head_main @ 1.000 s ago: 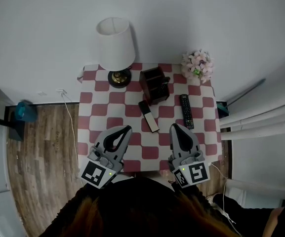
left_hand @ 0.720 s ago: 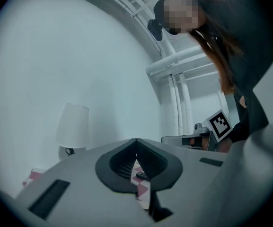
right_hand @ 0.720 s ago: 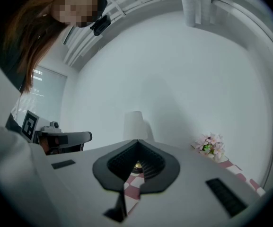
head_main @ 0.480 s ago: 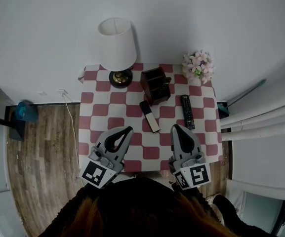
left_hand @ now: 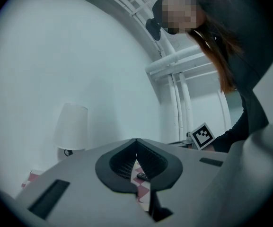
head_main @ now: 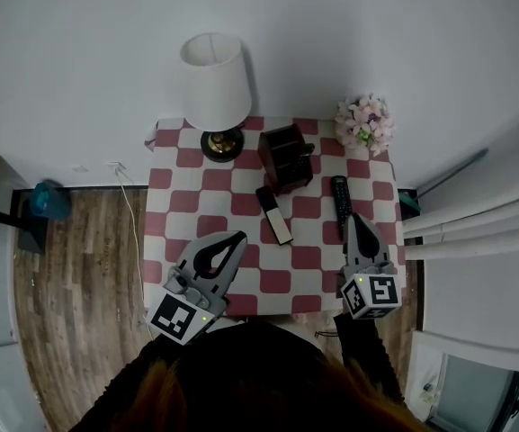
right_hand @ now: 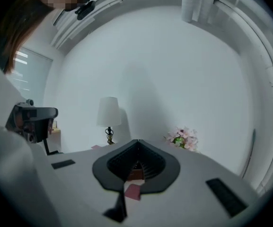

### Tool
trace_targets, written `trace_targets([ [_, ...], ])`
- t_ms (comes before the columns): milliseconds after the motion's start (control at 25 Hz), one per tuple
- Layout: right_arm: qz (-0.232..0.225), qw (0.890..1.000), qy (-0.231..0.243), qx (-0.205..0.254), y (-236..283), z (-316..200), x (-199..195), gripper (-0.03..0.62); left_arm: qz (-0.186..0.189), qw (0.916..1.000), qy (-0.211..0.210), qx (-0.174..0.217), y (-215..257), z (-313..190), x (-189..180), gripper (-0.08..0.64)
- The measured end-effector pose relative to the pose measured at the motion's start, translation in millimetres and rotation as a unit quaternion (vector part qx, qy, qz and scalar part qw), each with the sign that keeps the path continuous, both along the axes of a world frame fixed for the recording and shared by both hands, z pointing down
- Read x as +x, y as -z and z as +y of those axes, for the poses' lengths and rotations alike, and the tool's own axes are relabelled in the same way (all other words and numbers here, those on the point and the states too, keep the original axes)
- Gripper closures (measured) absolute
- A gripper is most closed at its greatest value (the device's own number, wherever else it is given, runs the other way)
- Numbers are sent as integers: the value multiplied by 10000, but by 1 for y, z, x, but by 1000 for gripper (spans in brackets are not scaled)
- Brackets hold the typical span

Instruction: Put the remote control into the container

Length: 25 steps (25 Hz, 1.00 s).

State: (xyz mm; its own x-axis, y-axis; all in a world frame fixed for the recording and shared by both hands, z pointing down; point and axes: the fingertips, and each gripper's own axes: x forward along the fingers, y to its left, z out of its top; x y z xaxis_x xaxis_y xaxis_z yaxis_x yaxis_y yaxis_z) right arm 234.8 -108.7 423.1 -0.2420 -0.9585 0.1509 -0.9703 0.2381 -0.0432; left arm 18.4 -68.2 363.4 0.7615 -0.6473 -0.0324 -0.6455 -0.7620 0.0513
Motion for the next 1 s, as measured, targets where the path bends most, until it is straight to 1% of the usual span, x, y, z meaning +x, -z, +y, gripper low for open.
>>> trace_targets([
  [240,198,9983,-215,-497,-36,-31,42,576,-37,10000,79,29,1,-2,-3,552],
  [440,280,9934,-171,-1095,-75,-55,60,575,-65,9999,144,4,1,-3,-6,552],
  [560,361,9888,-60,-1444,-100,-69,63,574,-113,9998,168,10,1,-4,-7,552],
  [680,479,9816,109,-1848,-127,-81,62,574,-118,9997,192,10,1,-5,-9,552],
  [800,691,9746,106,-2129,-151,-93,66,570,-125,9997,225,12,0,-7,-11,551],
  [840,754,9721,86,-2221,-158,-96,67,545,-126,9996,234,8,0,-7,-11,552],
  [880,782,9692,73,-2332,-165,-98,68,481,-130,9996,240,1,0,-7,-12,552],
  [920,789,9663,68,-2447,-172,-100,69,431,-136,9996,244,-4,-1,-7,-12,552],
  [960,802,9636,66,-2548,-178,-101,69,404,-145,9996,250,-7,-1,-7,-13,552],
  [1000,838,9611,64,-2632,-183,-103,70,394,-155,9995,259,-12,-1,-8,-13,552],
])
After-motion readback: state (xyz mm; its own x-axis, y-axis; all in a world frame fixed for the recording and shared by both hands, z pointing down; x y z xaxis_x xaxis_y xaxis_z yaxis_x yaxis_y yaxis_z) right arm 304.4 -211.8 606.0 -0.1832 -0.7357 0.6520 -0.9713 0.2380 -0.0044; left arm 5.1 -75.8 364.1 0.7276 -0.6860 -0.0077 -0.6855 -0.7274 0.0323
